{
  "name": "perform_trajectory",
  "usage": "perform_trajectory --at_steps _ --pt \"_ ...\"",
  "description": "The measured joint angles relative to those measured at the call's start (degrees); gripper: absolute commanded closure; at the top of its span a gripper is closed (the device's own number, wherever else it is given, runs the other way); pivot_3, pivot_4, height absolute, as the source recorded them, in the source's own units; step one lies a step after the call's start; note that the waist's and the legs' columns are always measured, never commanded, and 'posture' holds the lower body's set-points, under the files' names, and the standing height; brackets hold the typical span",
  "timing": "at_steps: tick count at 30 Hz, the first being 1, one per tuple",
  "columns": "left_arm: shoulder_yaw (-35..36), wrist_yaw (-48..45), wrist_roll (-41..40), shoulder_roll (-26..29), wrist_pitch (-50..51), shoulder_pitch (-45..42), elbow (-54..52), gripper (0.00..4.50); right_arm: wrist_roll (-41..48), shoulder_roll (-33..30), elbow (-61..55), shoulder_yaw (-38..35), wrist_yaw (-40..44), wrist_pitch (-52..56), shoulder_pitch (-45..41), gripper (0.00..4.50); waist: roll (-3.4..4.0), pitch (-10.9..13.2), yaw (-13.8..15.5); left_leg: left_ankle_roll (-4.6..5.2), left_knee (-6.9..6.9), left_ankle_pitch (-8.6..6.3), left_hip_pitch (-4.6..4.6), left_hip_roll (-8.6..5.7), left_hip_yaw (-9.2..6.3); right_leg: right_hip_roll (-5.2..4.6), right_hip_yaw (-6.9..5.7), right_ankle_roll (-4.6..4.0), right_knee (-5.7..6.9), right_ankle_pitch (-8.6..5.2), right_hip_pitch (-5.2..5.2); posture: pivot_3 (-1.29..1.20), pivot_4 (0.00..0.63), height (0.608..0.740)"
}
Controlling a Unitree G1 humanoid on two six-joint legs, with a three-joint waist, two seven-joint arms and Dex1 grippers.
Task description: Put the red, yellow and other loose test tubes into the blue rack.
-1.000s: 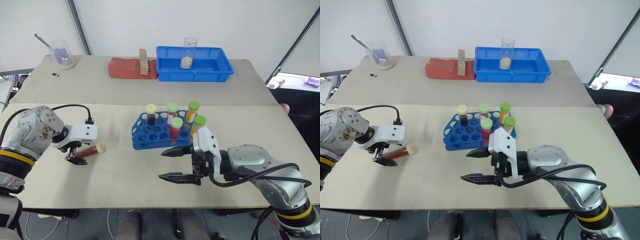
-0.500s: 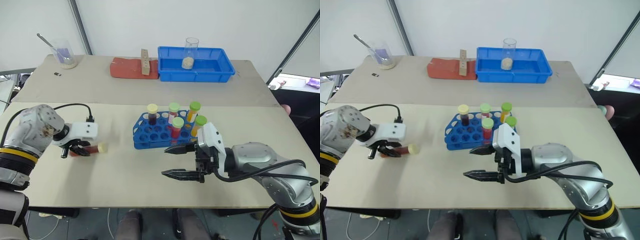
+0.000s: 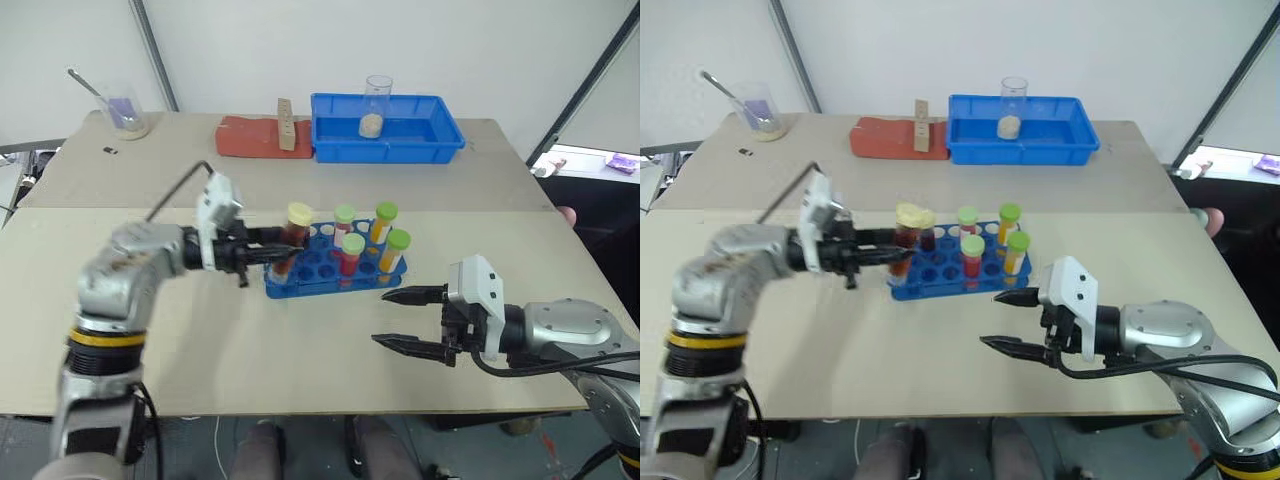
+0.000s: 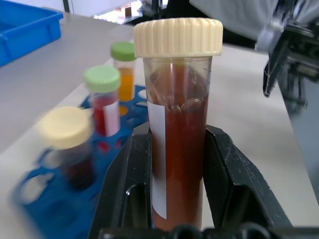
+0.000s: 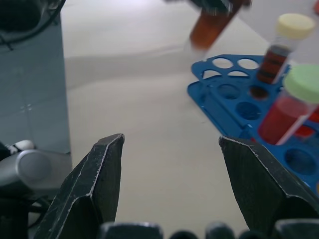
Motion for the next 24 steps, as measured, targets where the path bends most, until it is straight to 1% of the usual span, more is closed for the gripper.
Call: perform_trajectory --at_steps 5,10,15,24 --pt "-4.43 5.27 4.75 -4.42 -11.17 2.05 2.44 3.58 0.13 -0.23 -0.53 -0.04 -3.43 3.14 -0.04 1.08 0.01 -0.01 0.34 0.0 -0.08 0.0 0.06 -0.01 0.0 0.03 0.03 -0.09 -0.04 -0.02 0.02 0.0 0.15 0.74" --pt "-6.37 7.7 6.72 -7.32 -17.79 2.23 8.41 3.58 1.56 -0.32 -1.42 -0.12 -4.96 4.72 -0.12 1.08 0.01 -0.01 0.44 0.0 -0.07 0.0 -0.04 -0.03 0.02 -0.01 0.04 -0.04 -0.14 0.01 0.02 0.0 0.15 0.74" --pt "-7.04 8.32 7.48 -7.83 -21.97 2.22 11.47 3.58 2.47 -0.33 -2.03 -0.61 -6.76 5.99 -0.13 1.08 0.01 -0.01 0.45 0.0 -0.07 0.0 -0.02 -0.03 0.01 -0.02 0.04 -0.04 -0.14 0.01 0.03 0.0 0.15 0.74" --pt "-7.23 8.73 7.59 -7.82 -25.66 3.92 12.4 3.58 3.94 -0.33 -2.23 -1.14 -9.17 6.3 -0.16 1.08 0.02 -0.01 0.44 0.0 -0.07 0.0 0.0 -0.02 0.01 -0.02 0.04 -0.03 -0.14 0.01 0.05 0.0 0.15 0.74"
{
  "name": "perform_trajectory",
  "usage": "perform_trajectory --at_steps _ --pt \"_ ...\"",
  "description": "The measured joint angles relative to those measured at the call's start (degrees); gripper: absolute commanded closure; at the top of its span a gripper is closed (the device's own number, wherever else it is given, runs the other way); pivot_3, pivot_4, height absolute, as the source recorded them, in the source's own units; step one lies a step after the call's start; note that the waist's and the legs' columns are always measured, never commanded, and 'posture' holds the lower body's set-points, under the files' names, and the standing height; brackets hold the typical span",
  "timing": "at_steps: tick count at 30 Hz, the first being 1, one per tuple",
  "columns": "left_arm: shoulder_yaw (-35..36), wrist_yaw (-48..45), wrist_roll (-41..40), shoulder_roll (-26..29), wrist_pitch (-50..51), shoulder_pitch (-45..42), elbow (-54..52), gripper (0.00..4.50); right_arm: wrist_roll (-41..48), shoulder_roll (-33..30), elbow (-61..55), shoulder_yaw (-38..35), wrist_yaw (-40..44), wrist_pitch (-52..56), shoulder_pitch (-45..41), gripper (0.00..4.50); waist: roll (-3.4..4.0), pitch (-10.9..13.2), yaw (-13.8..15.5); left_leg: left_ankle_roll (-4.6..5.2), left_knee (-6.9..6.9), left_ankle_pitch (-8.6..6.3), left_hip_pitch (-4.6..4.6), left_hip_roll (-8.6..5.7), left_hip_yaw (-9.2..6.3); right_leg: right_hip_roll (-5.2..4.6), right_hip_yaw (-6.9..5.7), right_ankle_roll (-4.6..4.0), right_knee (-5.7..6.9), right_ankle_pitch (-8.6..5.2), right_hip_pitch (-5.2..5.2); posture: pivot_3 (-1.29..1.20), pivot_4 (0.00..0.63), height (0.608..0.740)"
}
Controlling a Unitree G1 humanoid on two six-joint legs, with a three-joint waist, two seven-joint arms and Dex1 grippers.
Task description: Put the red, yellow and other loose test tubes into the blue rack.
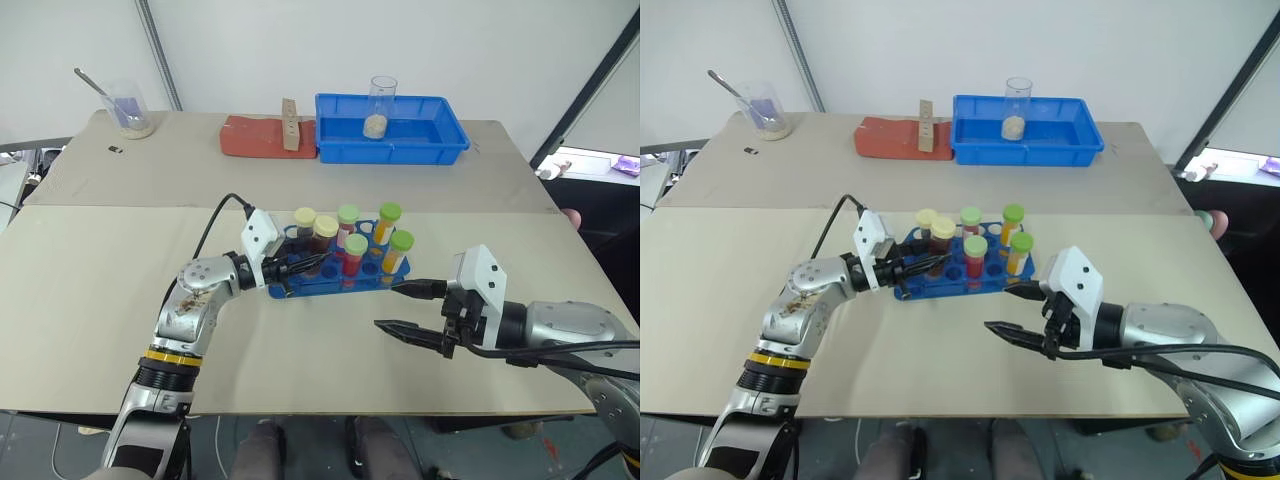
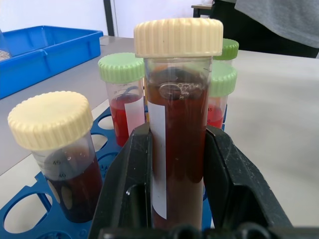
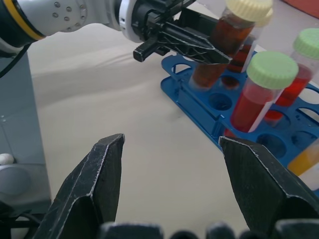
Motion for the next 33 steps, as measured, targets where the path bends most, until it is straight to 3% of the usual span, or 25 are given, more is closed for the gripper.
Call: perform_trajectory --at_steps 10,12,18,23,28,33 --pt "0.18 1.47 -0.42 -1.04 -3.61 2.35 1.56 3.58 0.47 1.3 0.2 -0.34 -2.69 -0.02 -1.66 1.08 0.0 -0.01 -0.02 0.0 0.0 0.0 0.08 0.01 0.0 0.0 0.0 0.0 0.0 0.0 0.08 0.0 0.15 0.74" --pt "0.57 1.59 -1.15 -1.03 -3.69 2.72 1.51 2.55 0.59 1.54 0.24 -0.78 -2.95 -0.02 -1.74 1.08 0.01 -0.01 -0.04 0.0 0.0 0.0 0.08 0.01 0.0 0.0 0.0 0.0 0.0 0.0 0.08 0.0 0.15 0.74" --pt "1.86 1.81 -1.28 3.07 -2.97 5.52 -1.13 0.01 0.34 1.51 1.28 -1.38 -2.55 -0.57 -2.02 1.08 0.01 -0.01 -0.28 0.0 -0.05 0.0 0.08 0.04 0.0 0.01 -0.01 -0.03 0.0 -0.02 0.05 0.0 0.15 0.74" --pt "5.51 0.43 -2.52 12.29 0.93 10.48 -10.18 0.01 -4.23 0.09 3.53 -1.86 1.7 -6.89 -1.86 1.08 0.01 -0.01 -0.24 0.0 -0.07 0.0 0.07 0.07 0.05 0.0 -0.01 -0.05 -0.03 -0.05 0.0 0.0 0.15 0.74" --pt "10.46 1.12 -3.38 21.65 8.18 16.13 -19.63 0.01 -6.15 -2.99 8.5 -7.37 10.79 -14.27 0.45 1.08 0.01 -0.01 0.02 -0.01 -0.08 -0.01 0.08 0.07 0.13 -0.09 -0.03 -0.34 -0.1 -0.24 0.0 0.0 0.15 0.74" --pt "15.3 0.89 -5.39 24.58 10.4 21.8 -25.7 0.01 -5.08 -6.48 14.47 -13.13 19.38 -16.33 1.66 1.08 0.01 -0.01 0.07 -0.01 -0.1 -0.01 0.13 0.08 0.21 -0.15 -0.05 -0.39 -0.11 -0.26 0.0 0.0 0.15 0.74"
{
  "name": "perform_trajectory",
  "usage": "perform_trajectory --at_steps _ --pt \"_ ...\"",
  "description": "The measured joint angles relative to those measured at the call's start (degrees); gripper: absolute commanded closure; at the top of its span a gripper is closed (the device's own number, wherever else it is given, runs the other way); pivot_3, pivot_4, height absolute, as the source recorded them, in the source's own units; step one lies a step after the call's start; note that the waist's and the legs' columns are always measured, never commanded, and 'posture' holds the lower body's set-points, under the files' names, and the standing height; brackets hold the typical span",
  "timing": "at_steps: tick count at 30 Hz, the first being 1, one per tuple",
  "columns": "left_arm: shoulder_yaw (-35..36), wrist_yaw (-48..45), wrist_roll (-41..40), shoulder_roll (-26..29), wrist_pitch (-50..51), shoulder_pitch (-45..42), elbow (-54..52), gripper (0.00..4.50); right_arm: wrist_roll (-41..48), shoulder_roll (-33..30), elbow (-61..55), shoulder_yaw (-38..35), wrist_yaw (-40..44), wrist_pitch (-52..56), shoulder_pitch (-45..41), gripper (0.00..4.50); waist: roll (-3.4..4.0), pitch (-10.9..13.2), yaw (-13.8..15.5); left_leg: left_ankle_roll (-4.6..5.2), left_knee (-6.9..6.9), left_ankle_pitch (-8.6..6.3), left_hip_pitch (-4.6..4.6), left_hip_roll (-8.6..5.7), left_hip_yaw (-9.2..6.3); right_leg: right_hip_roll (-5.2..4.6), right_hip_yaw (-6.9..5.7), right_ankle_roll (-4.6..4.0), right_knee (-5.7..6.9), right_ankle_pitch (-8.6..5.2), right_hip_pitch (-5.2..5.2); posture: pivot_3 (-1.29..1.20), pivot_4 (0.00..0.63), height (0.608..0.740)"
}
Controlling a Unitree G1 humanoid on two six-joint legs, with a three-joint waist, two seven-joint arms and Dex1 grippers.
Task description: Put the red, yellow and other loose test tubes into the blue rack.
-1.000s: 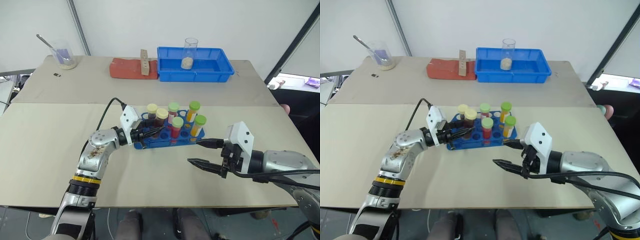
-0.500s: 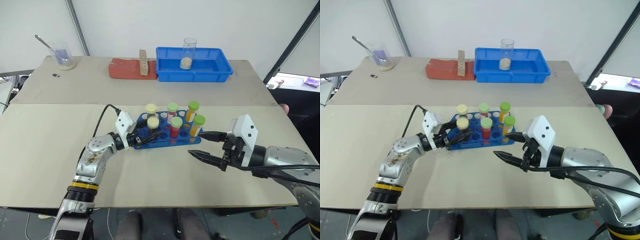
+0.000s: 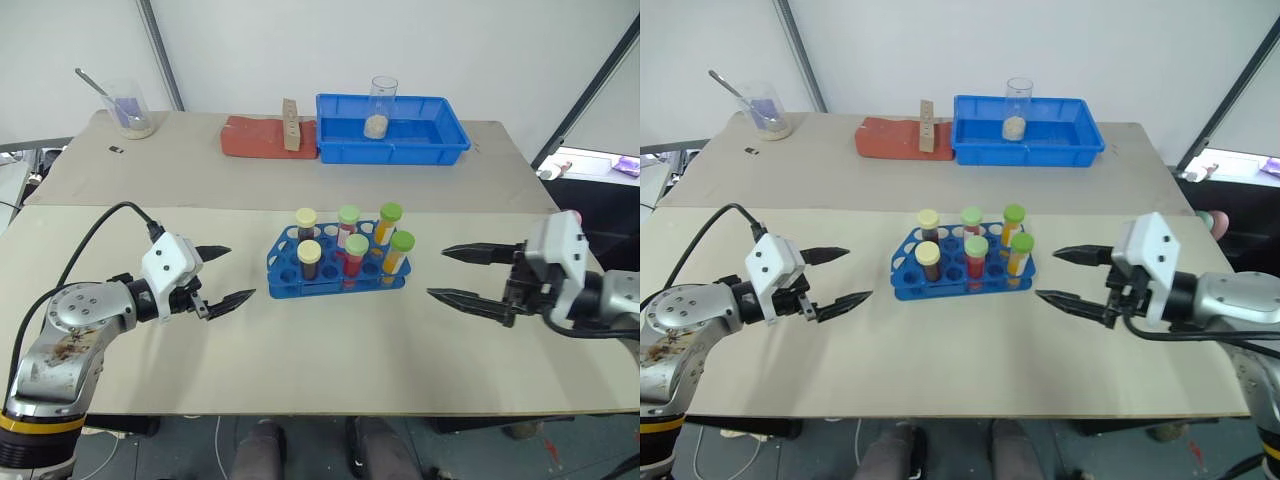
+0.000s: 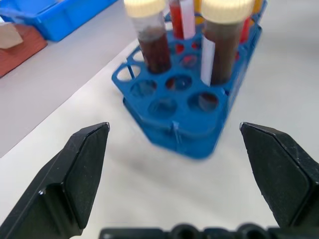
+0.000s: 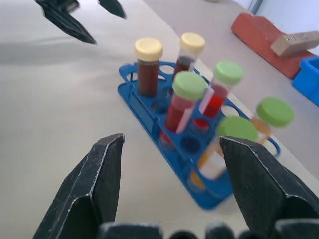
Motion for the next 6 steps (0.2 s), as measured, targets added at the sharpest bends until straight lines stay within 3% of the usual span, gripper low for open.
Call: perform_trajectory --at_steps 6 --pt "1.11 0.62 -1.17 0.32 1.95 0.45 -1.27 0.01 -1.29 -0.7 2.65 -1.7 3.3 -1.69 1.3 1.08 0.0 0.0 -0.05 0.0 -0.03 0.0 0.04 0.0 0.03 0.01 0.0 -0.03 0.02 -0.02 -0.01 0.0 0.15 0.74"
